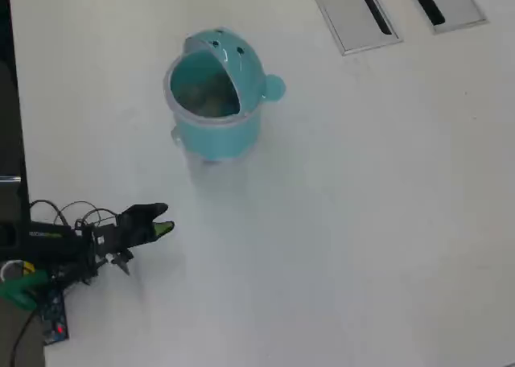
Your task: Grasp RGB lego blocks and put them in the bin one by one.
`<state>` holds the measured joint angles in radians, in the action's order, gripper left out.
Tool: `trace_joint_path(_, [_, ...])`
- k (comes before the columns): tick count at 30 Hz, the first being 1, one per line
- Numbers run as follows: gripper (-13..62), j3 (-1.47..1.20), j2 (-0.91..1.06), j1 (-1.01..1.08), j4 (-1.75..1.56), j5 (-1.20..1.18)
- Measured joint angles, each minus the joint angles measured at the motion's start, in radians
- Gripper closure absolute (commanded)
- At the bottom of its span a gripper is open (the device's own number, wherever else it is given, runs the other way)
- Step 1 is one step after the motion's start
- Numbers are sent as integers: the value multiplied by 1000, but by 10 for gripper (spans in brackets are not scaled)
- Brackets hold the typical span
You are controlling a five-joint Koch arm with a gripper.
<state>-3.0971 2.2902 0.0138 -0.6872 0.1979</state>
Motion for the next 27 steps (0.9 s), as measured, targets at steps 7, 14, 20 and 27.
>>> trace_joint_path(7, [152,2,0,-8,195,-3])
trace_joint_path(14, [152,0,0,-5,359,-2])
trace_joint_path(20, [153,2,0,-11,474,-2])
trace_joint_path(27, [154,0,0,-3,554,-20])
